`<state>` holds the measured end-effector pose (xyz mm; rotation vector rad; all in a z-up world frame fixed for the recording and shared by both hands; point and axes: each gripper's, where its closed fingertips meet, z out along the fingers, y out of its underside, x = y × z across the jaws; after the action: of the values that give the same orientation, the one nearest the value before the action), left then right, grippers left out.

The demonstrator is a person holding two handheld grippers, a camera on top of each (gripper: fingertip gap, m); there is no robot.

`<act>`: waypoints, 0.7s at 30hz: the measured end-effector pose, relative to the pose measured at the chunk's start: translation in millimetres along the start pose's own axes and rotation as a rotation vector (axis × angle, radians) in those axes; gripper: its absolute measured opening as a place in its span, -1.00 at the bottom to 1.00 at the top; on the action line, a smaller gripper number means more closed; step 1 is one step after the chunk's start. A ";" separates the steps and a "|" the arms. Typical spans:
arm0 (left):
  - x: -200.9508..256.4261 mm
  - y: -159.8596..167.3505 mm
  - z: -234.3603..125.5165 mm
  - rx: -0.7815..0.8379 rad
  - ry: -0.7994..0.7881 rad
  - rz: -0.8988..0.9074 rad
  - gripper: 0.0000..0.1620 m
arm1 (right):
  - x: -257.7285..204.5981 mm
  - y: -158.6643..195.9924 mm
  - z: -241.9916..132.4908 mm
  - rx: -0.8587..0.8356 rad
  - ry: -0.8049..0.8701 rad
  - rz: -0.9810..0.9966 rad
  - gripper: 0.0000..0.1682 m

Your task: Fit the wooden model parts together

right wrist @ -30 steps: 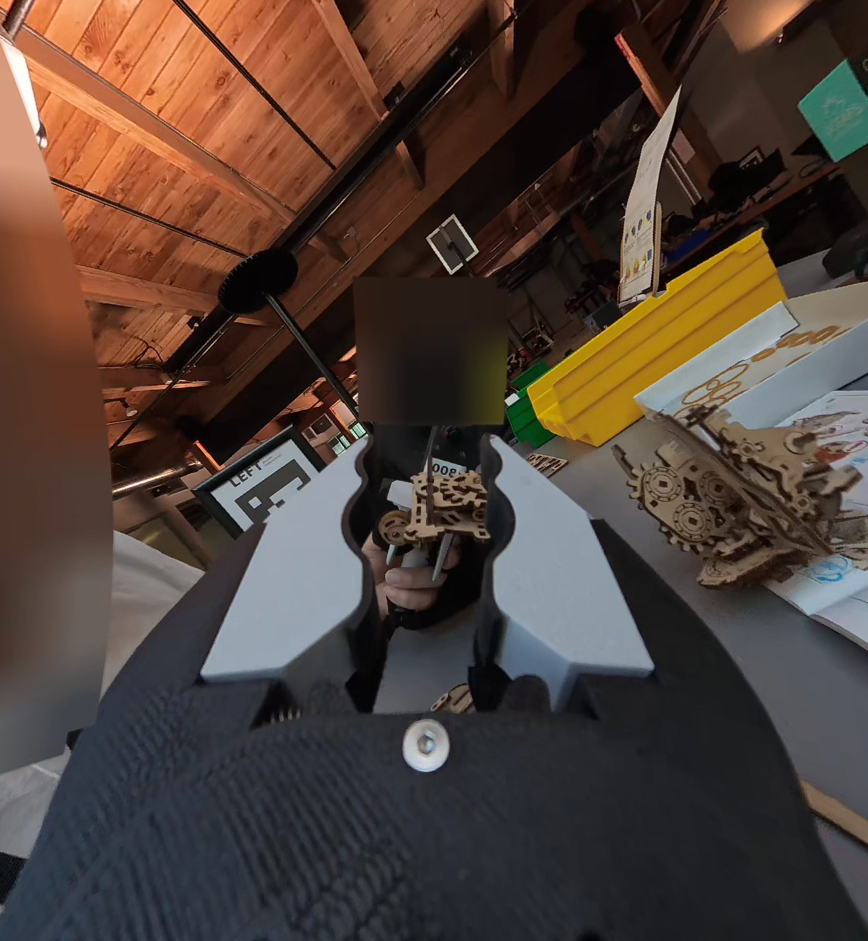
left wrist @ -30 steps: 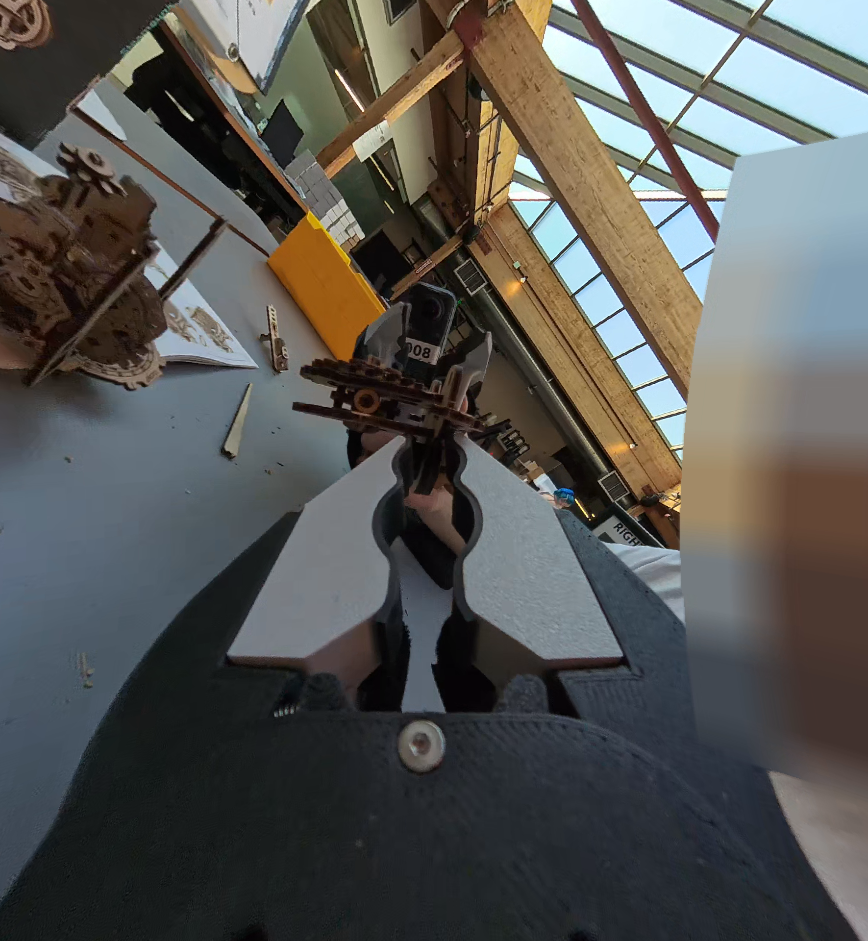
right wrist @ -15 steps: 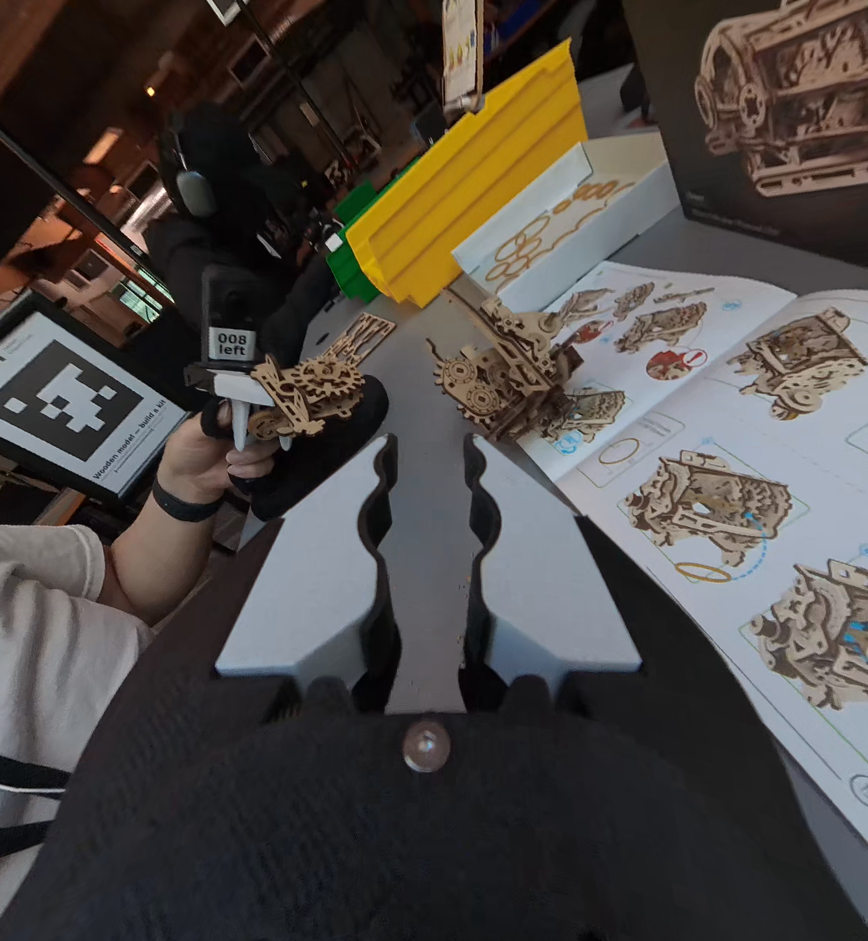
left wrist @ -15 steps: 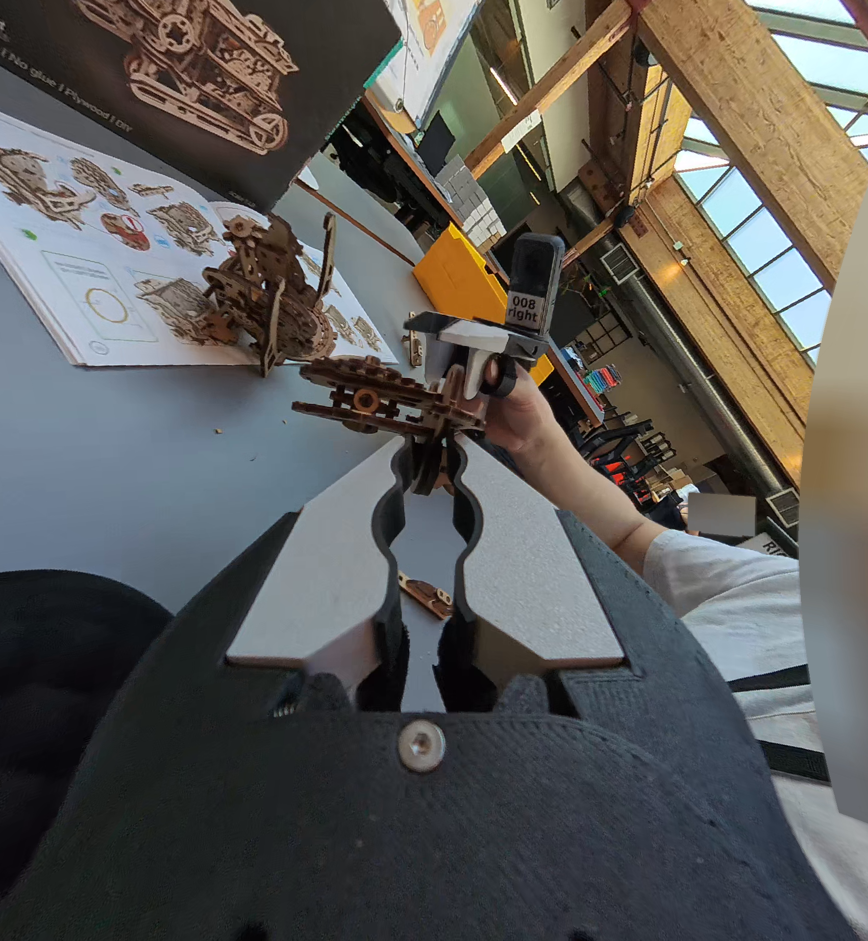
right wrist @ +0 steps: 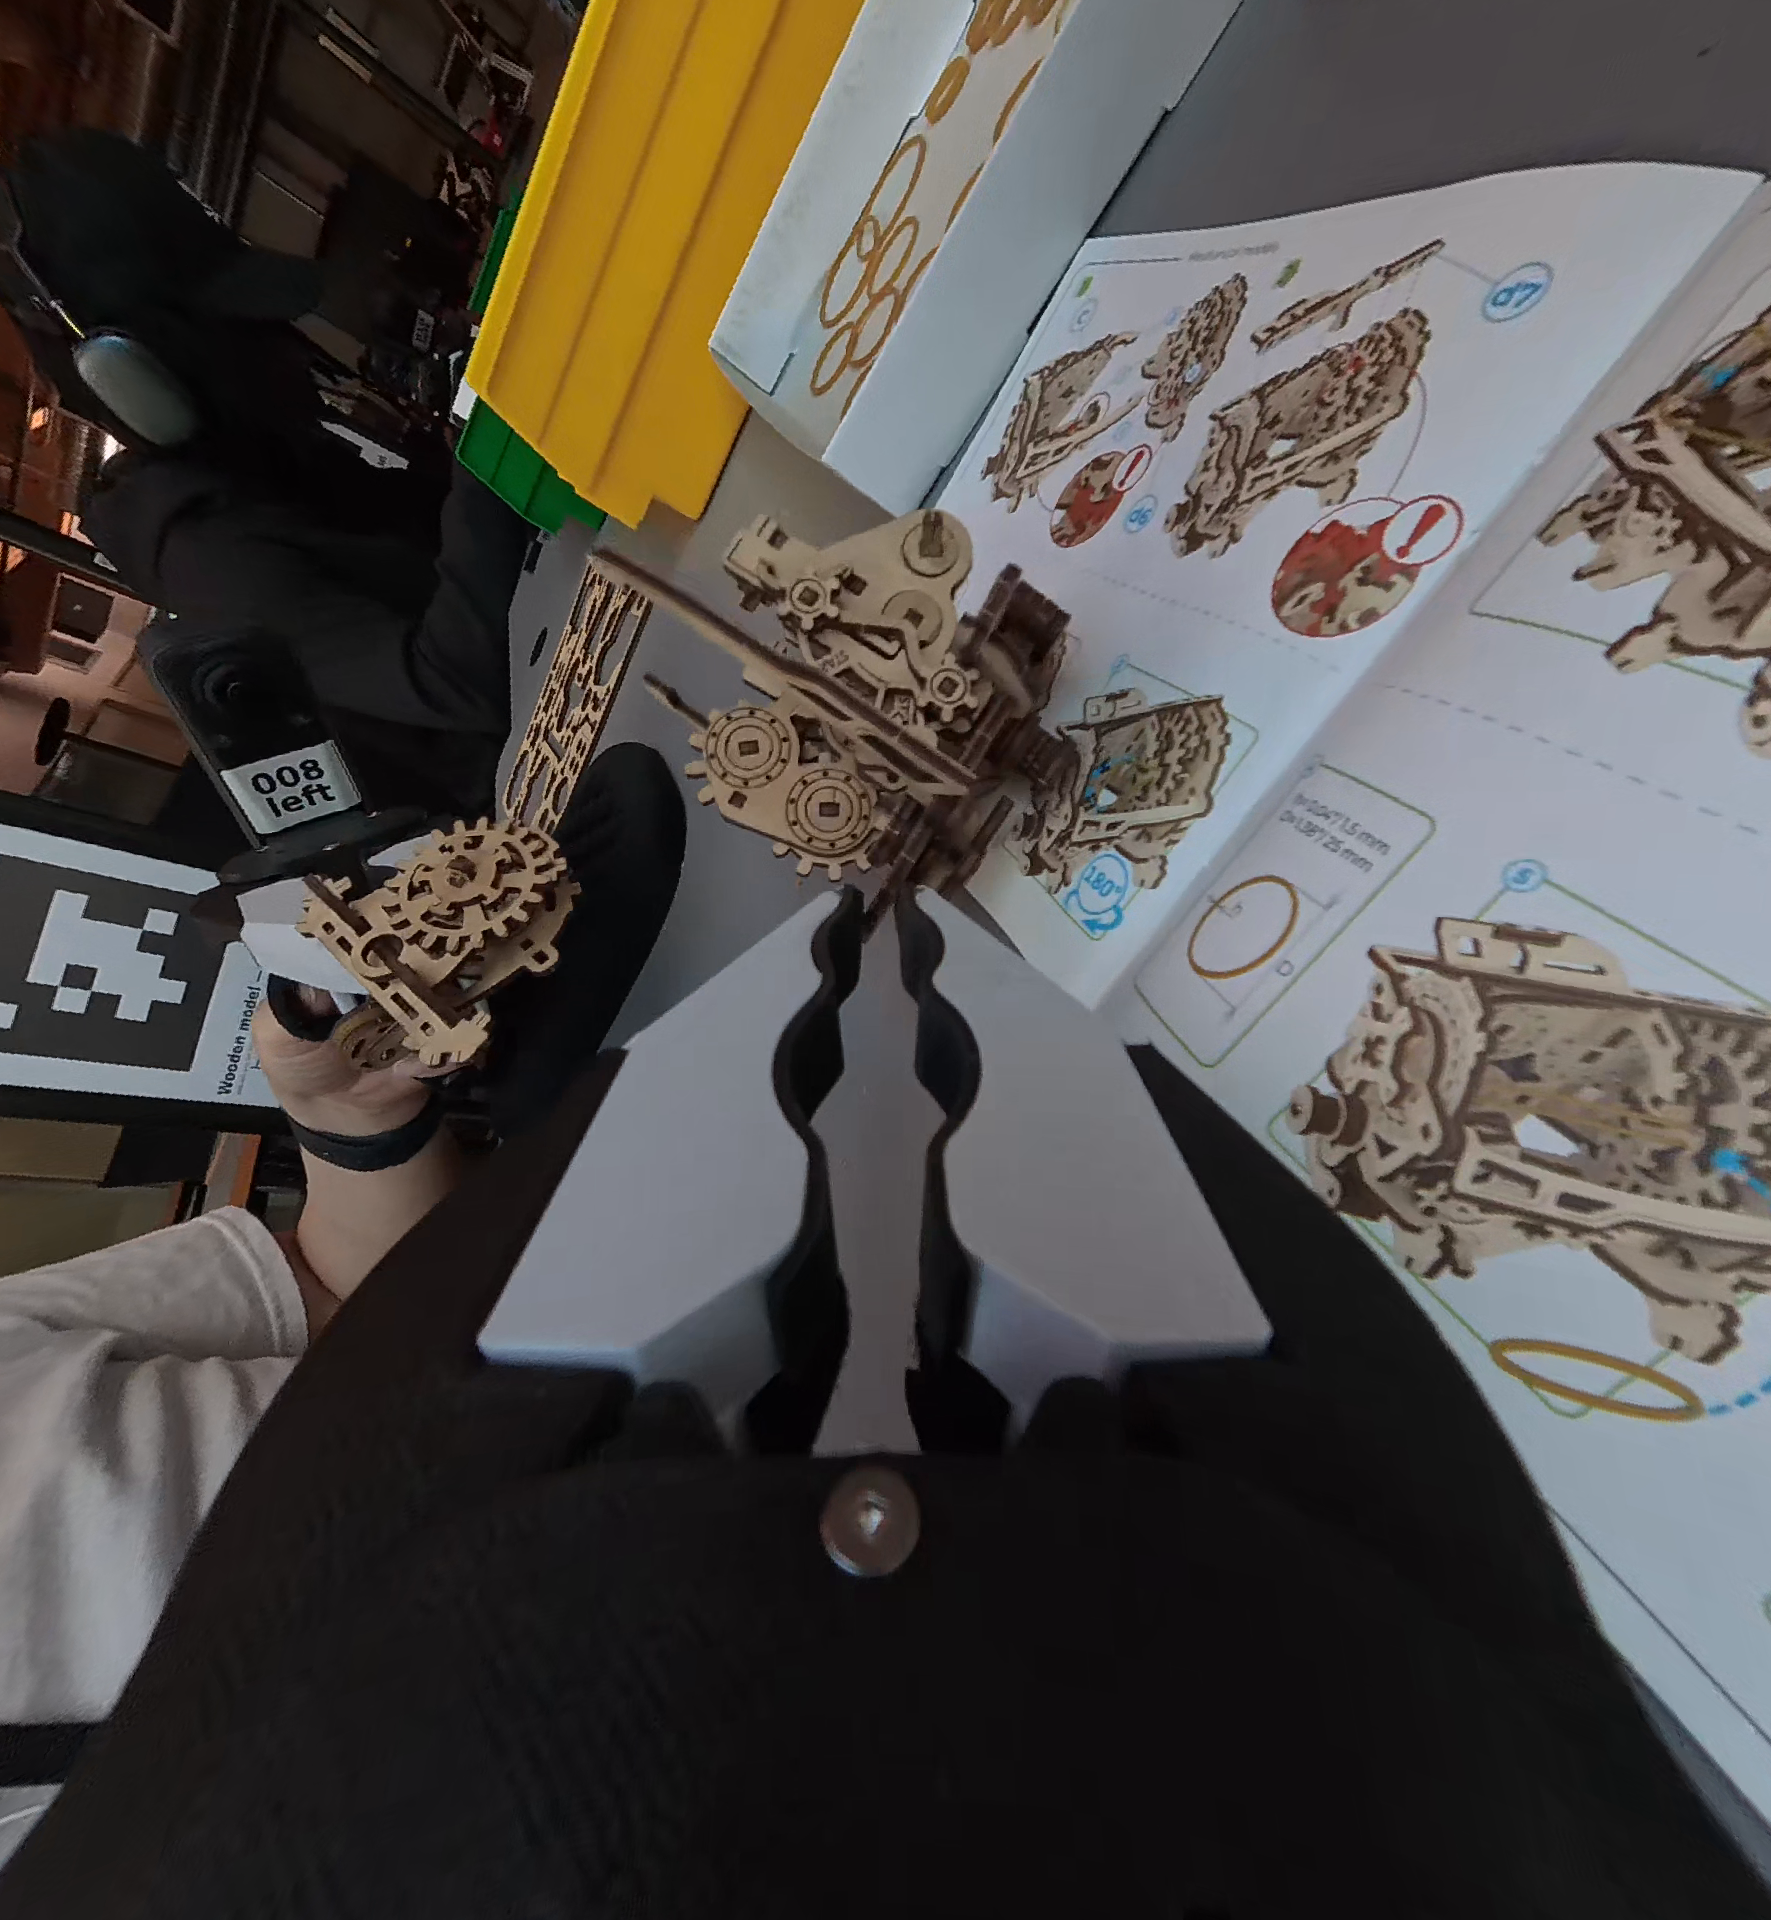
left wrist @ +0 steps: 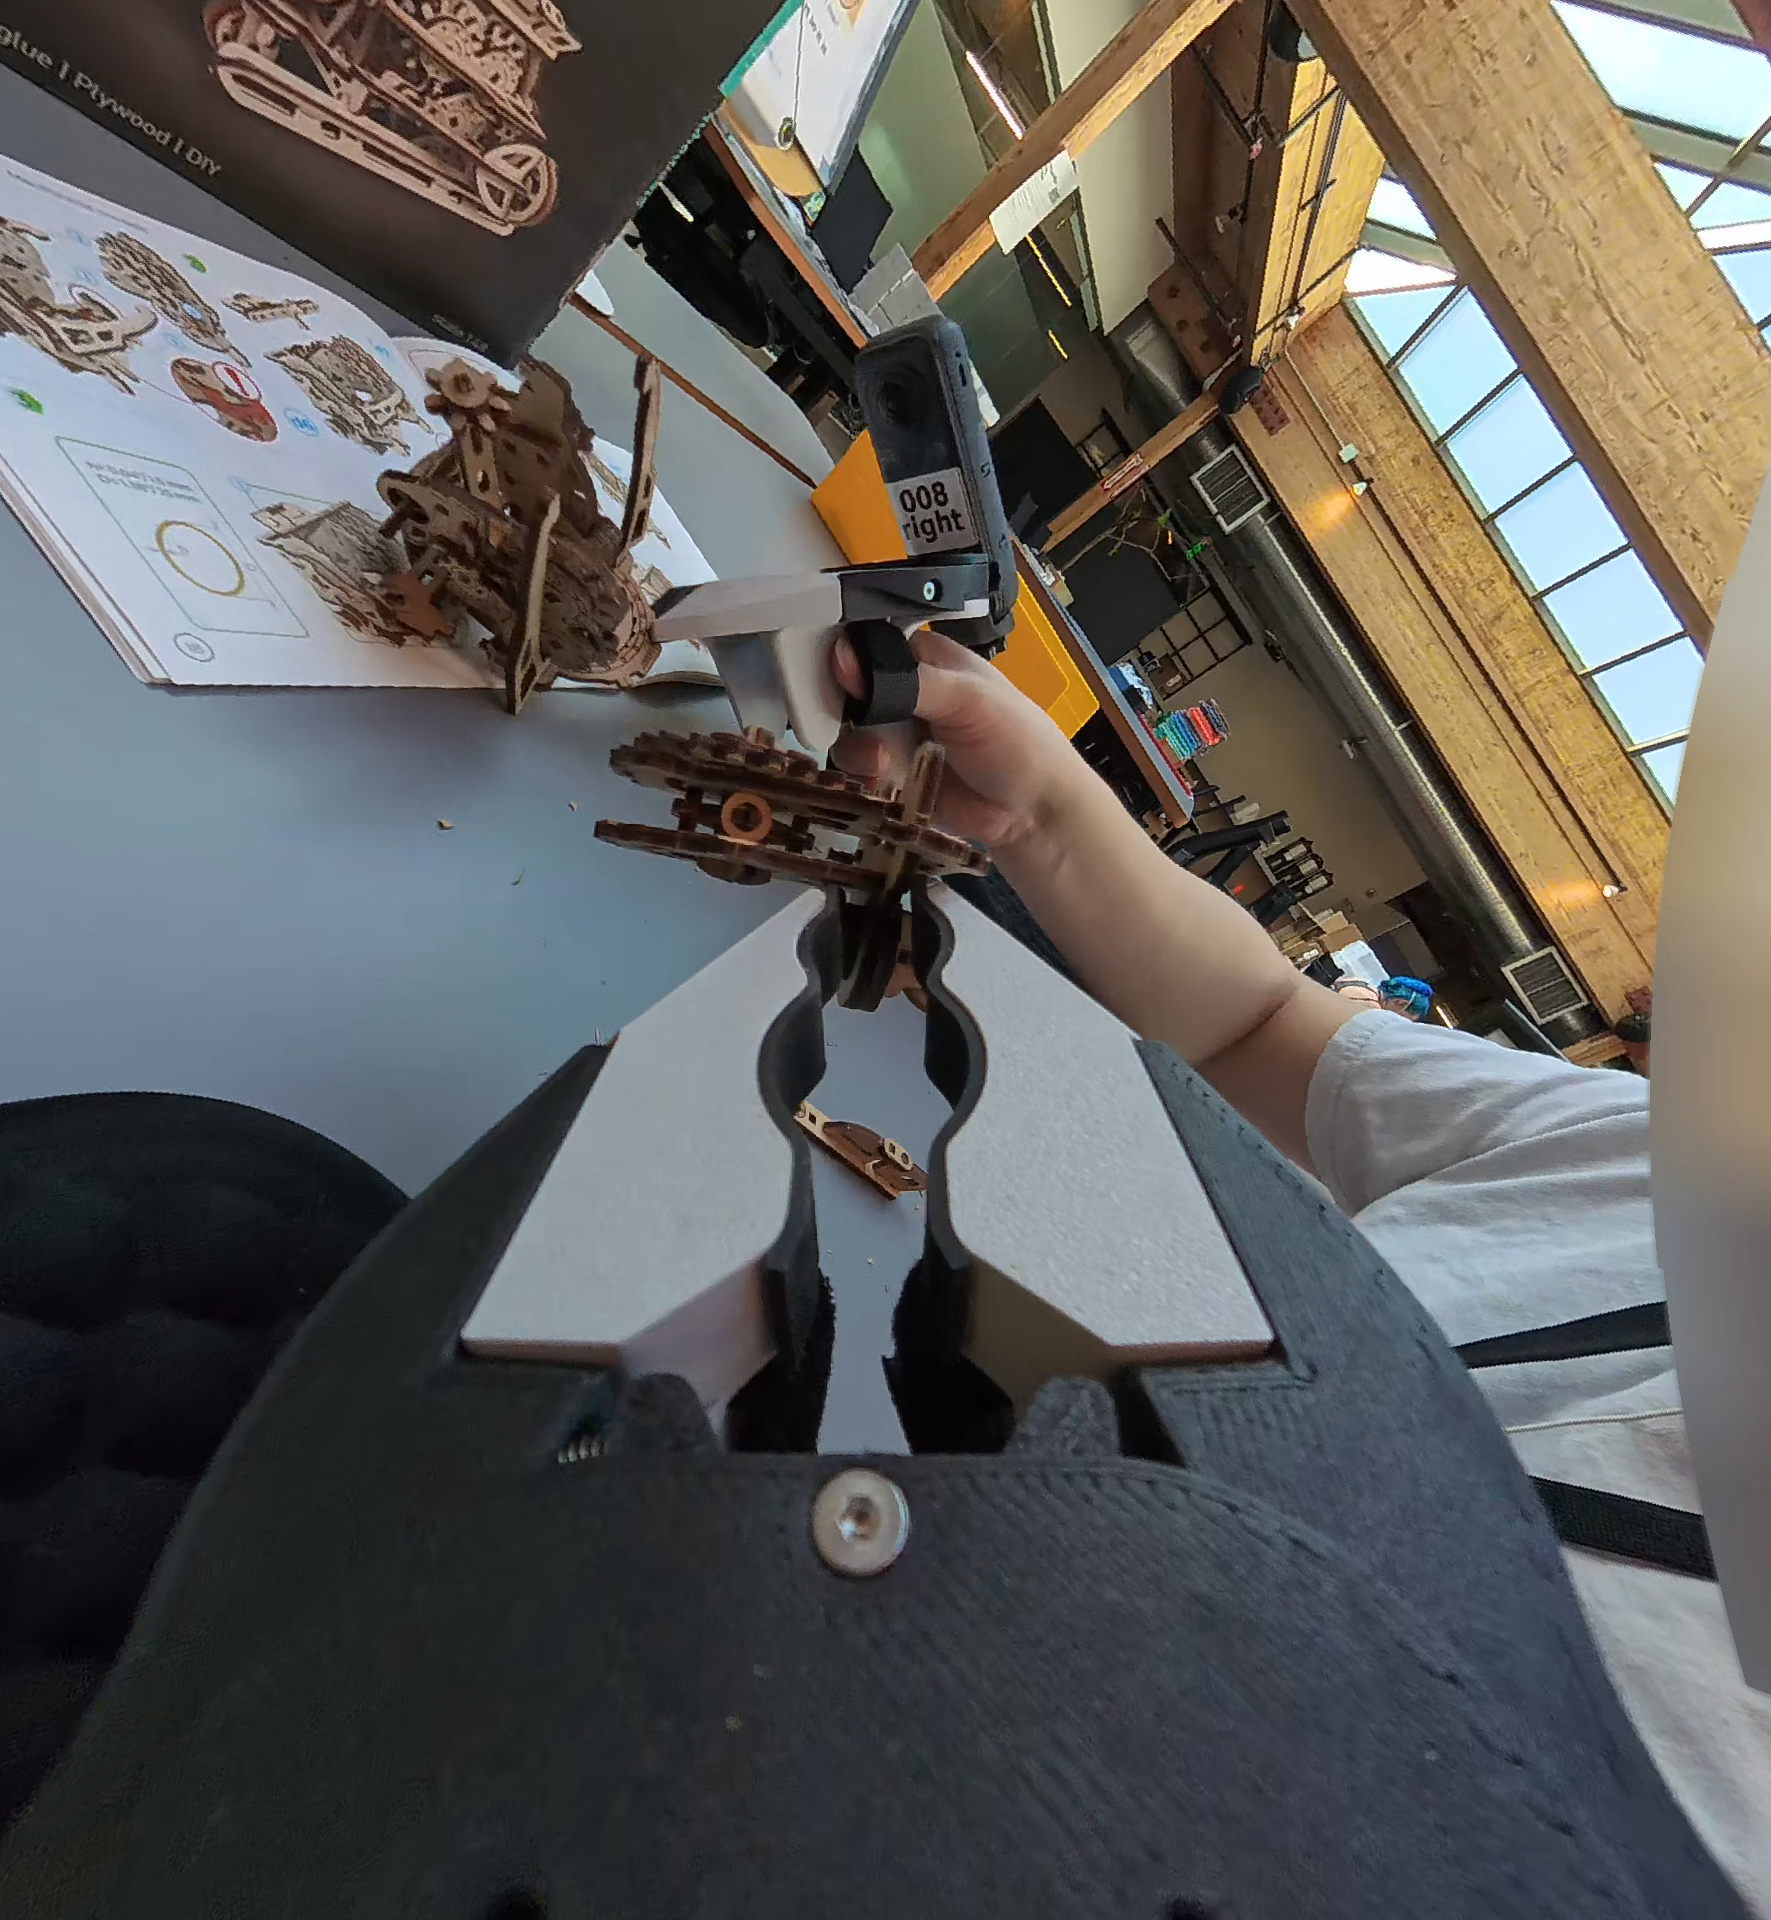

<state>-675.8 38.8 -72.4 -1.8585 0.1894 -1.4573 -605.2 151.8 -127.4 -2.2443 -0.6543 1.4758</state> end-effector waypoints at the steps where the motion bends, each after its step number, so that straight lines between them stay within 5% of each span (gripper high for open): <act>1: 0.3 -1.0 -1.1 0.002 0.010 -0.003 -0.88 | 0.8 -0.3 -0.2 0.001 -0.003 0.008 -0.94; 21: -17.3 -8.9 -20.4 -0.038 -0.048 0.082 -0.83 | -36.0 35.9 -28.5 -0.119 -0.176 -0.520 -0.99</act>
<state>-702.6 45.0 -78.8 -1.8924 0.2684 -1.3607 -584.9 100.3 -109.1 -1.8315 -1.2948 1.3942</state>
